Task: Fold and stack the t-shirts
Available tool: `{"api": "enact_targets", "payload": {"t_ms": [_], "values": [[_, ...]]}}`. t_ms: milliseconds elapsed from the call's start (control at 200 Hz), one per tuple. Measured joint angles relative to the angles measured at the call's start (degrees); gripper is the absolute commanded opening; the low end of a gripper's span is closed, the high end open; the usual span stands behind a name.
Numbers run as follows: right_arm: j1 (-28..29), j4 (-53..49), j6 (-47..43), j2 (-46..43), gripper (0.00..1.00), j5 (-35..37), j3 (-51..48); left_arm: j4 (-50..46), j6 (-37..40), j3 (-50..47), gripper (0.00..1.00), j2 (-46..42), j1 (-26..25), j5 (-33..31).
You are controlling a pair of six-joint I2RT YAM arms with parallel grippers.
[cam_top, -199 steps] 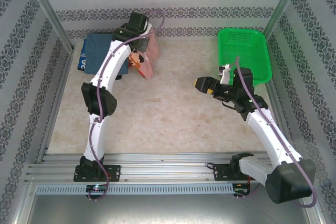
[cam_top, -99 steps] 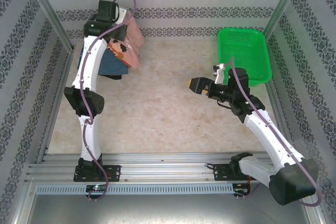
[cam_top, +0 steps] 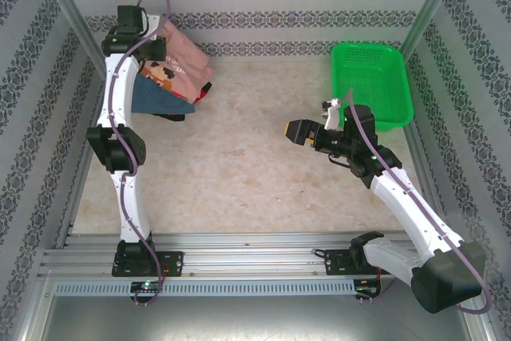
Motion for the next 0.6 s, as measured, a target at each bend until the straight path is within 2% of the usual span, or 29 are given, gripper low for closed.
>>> {"api": "enact_targets", "payload": {"t_ms": [230, 300, 355, 360, 375, 380, 415, 600], "values": [[0.3, -3.4, 0.2, 0.0, 0.98, 1.4, 0.6, 3.3, -5.1, 0.0, 0.01, 8.5, 7.3, 5.7], [0.6, -4.6, 0.2, 0.0, 0.98, 1.9, 1.4, 4.5, -7.0, 0.0, 0.28, 10.8, 8.4, 7.4], [0.9, -5.5, 0.2, 0.0, 0.98, 2.3, 2.2, 5.9, -8.7, 0.0, 0.42, 12.2, 9.0, 8.5], [0.9, -5.6, 0.2, 0.0, 0.98, 2.3, 2.2, 6.0, -8.9, 0.0, 0.45, 12.2, 9.0, 8.5], [0.9, -5.8, 0.2, 0.0, 0.98, 2.3, 2.4, 6.3, -9.3, 0.0, 0.69, 12.5, 9.0, 8.9], [0.9, -5.8, 0.2, 0.0, 0.98, 2.3, 2.5, 6.3, -9.4, 0.0, 0.73, 12.6, 9.0, 8.9], [0.9, -6.1, 0.2, 0.0, 0.98, 2.6, 2.8, 6.9, -10.5, 0.0, 0.98, 12.9, 9.2, 9.5], [1.7, -7.1, 0.1, 0.1, 0.98, 3.5, 4.2, 8.8, -17.2, 1.5, 1.0, 12.9, 10.2, 10.8]]}}
